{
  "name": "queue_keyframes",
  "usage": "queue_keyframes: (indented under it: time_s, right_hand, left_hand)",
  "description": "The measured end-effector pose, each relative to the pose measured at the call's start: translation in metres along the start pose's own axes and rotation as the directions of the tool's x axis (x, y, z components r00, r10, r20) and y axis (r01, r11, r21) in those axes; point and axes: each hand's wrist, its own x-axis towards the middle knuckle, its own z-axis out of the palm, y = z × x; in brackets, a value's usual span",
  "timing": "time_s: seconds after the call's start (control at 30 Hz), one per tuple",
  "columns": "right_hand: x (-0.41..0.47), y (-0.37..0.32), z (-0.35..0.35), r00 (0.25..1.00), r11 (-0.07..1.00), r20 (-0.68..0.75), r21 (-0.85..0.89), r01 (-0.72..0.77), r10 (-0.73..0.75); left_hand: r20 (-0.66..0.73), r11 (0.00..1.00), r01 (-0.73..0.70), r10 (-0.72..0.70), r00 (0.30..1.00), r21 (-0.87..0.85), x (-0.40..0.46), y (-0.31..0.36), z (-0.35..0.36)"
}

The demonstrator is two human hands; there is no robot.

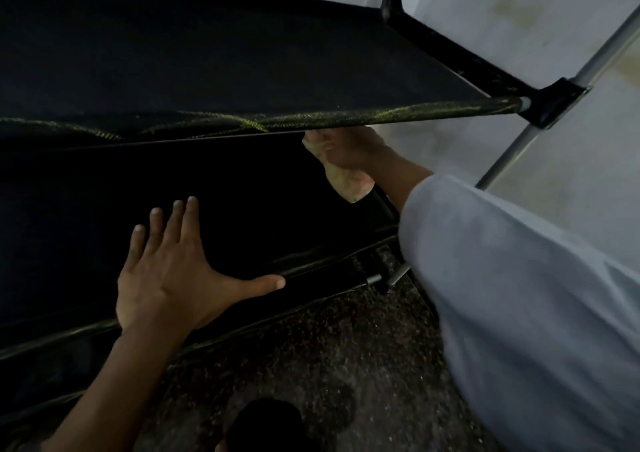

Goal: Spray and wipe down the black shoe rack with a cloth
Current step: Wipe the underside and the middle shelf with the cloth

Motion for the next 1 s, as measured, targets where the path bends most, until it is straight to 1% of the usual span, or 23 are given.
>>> queue_keyframes:
  time_s: [0.03, 0.07, 0.1, 0.17, 0.2, 0.3, 0.4, 0.5, 0.57, 0.63, 0.7, 0.77, 0.83, 0.9, 1.0]
  right_hand:
    - [-0.005, 0.002, -0.001, 0.999, 0.999, 0.044, -0.01, 0.032, -0.032]
    - [-0.014, 0.003, -0.003, 0.995, 1.0, 0.094, -0.016, 0.023, -0.021]
    - [-0.021, 0.005, -0.005, 0.987, 0.997, 0.159, -0.066, 0.049, -0.038]
    - [-0.039, 0.009, -0.008, 0.952, 0.984, 0.305, -0.157, 0.083, -0.031]
    - [-0.05, 0.008, -0.01, 0.934, 0.981, 0.356, -0.169, 0.098, -0.032]
    - [-0.079, 0.008, -0.024, 0.91, 0.979, 0.411, -0.153, 0.131, -0.057]
    - [-0.09, 0.007, -0.039, 0.885, 0.977, 0.455, -0.128, 0.17, -0.094]
    - [-0.095, 0.004, -0.039, 0.898, 0.977, 0.429, -0.133, 0.17, -0.098]
    - [-0.098, -0.008, -0.039, 0.911, 0.97, 0.403, -0.173, 0.169, -0.086]
    - [-0.098, -0.027, -0.038, 0.916, 0.946, 0.359, -0.192, 0.262, -0.181]
    - [-0.095, -0.056, -0.029, 0.908, 0.916, 0.265, -0.149, 0.371, -0.325]
    - [-0.09, -0.096, -0.01, 0.882, 0.869, 0.166, -0.164, 0.466, -0.442]
    - [-0.085, -0.132, 0.005, 0.845, 0.835, 0.115, -0.128, 0.535, -0.523]
    - [-0.083, -0.14, 0.007, 0.836, 0.831, 0.127, -0.104, 0.546, -0.534]
    - [-0.089, -0.095, -0.006, 0.852, 0.835, 0.208, -0.19, 0.516, -0.48]
  left_hand:
    - [-0.004, 1.0, 0.004, -0.004, 1.0, 0.0, 0.0, 0.0, 0.0]
    - [-0.009, 1.0, 0.007, -0.007, 1.0, 0.001, -0.001, 0.001, -0.001]
    - [-0.012, 1.0, 0.011, -0.011, 1.0, 0.0, -0.001, 0.001, -0.001]
    - [-0.01, 1.0, 0.018, -0.018, 1.0, -0.011, -0.002, 0.001, 0.0]
    - [-0.005, 1.0, 0.022, -0.022, 1.0, -0.015, -0.002, 0.002, -0.001]
    - [0.004, 0.999, 0.032, -0.032, 0.999, -0.015, -0.002, 0.001, -0.001]
    - [0.007, 0.999, 0.025, -0.025, 1.0, -0.019, -0.001, 0.001, -0.002]
    - [0.032, 0.999, -0.019, 0.02, 0.999, -0.025, -0.002, -0.005, -0.008]
    - [-0.005, 1.0, -0.014, 0.014, 1.0, 0.026, -0.009, -0.021, -0.016]
    - [-0.083, 0.996, 0.061, -0.056, 0.995, 0.058, -0.021, -0.043, -0.023]
    - [-0.101, 0.99, 0.13, -0.124, 0.987, 0.056, -0.033, -0.059, -0.026]
    - [-0.116, 0.986, 0.121, -0.108, 0.987, 0.114, -0.039, -0.063, -0.021]
    - [-0.155, 0.982, 0.119, -0.096, 0.983, 0.15, -0.039, -0.063, -0.014]
    - [-0.162, 0.98, 0.149, -0.127, 0.979, 0.132, -0.036, -0.064, -0.013]
    - [-0.145, 0.98, 0.165, -0.148, 0.978, 0.108, -0.036, -0.064, -0.015]
